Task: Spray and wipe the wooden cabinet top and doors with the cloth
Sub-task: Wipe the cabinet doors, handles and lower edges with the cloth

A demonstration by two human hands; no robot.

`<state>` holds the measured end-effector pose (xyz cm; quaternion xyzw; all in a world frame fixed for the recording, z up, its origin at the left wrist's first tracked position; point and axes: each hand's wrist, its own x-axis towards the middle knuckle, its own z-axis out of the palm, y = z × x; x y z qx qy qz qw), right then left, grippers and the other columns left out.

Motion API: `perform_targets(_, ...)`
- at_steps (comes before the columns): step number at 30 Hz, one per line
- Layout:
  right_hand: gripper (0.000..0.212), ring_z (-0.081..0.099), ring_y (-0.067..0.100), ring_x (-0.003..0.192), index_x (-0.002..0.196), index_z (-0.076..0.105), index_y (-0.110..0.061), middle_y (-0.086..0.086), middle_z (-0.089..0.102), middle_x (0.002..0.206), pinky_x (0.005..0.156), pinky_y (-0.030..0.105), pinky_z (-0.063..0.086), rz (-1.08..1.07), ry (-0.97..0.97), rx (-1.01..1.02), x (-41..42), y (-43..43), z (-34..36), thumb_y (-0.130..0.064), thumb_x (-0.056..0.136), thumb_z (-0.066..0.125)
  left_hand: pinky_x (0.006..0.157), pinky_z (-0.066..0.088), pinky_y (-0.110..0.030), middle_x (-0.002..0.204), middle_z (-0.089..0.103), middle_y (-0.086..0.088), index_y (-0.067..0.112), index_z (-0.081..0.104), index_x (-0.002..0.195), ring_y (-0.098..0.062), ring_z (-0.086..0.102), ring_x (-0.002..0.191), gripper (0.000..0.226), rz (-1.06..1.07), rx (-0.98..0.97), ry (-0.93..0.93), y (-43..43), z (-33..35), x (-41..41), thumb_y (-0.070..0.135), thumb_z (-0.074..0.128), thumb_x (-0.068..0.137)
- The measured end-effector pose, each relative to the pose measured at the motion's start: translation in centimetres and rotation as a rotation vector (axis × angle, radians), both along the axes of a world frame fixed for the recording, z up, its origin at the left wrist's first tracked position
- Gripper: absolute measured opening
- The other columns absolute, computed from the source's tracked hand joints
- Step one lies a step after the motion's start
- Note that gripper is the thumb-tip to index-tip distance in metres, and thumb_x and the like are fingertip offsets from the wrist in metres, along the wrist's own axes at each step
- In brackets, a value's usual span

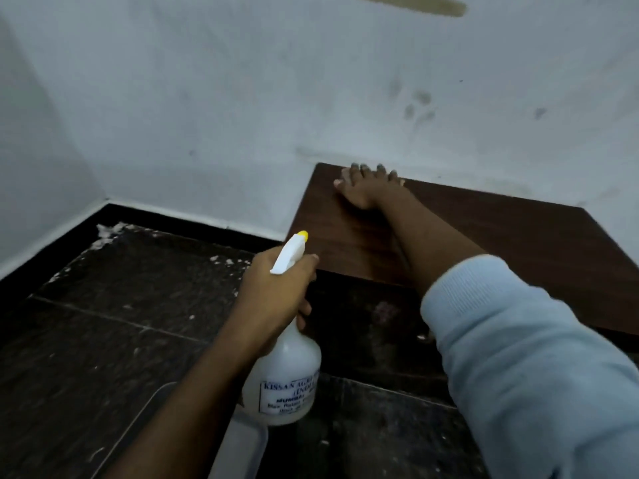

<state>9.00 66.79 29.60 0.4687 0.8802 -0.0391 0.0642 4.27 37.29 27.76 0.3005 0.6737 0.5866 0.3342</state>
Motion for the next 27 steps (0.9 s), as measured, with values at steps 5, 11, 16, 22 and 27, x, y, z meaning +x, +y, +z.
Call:
perform_targets(5,0.081,0.015,0.037,0.155,0.163,0.012,-0.027,0.008,0.007,0.171,0.123,0.061,0.004,0.032,0.028,0.034,-3.8,-2.5,0.4,-0.073,0.097,0.016,0.05,0.047,-0.038,0.087,0.069,-0.036,-0.01,0.066,0.094,-0.027,0.054,0.046,0.032,0.062,-0.037,-0.012,-2.6,-1.2,-2.8,0.021,0.067,0.099)
perform_targets(11,0.079,0.006,0.033,0.158,0.162,0.013,-0.034,0.004,0.003,0.172,0.123,0.062,0.0,0.235,0.008,0.029,-4.0,-7.8,-0.5,-0.076,0.096,0.014,0.049,0.048,-0.036,0.082,0.066,-0.032,-0.011,0.067,0.107,-0.023,0.055,0.046,0.033,0.077,-0.075,0.07,-4.8,-1.5,-4.2,0.021,0.065,0.099)
perform_targets(16,0.076,0.006,0.027,0.158,0.163,0.012,-0.033,0.001,0.005,0.172,0.125,0.057,0.0,0.462,0.014,0.073,-0.6,-13.4,-1.4,-0.073,0.098,0.019,0.046,0.046,-0.034,0.082,0.067,-0.034,-0.012,0.065,0.097,-0.022,0.055,0.042,0.032,0.074,-0.069,0.099,-4.6,-0.8,-4.0,0.02,0.065,0.098)
perform_targets(22,0.062,0.007,0.025,0.158,0.164,0.009,-0.031,0.001,0.008,0.172,0.127,0.049,0.002,0.612,0.047,0.136,4.5,-16.3,-1.9,-0.055,0.107,0.013,0.05,0.05,-0.037,0.058,0.063,-0.018,0.006,0.069,0.072,-0.028,0.059,0.044,0.024,0.058,-0.053,0.078,-4.7,0.1,-2.4,0.027,0.065,0.085)
perform_targets(27,0.077,0.015,0.028,0.157,0.164,0.009,-0.029,0.004,0.012,0.171,0.127,0.048,0.01,0.604,-0.013,0.215,9.9,-15.3,-2.3,-0.063,0.095,0.003,0.046,0.047,-0.032,0.083,0.073,-0.028,0.002,0.071,0.088,-0.022,0.058,0.044,0.022,-0.109,-0.097,0.161,-4.6,0.6,0.7,0.024,0.067,0.093)
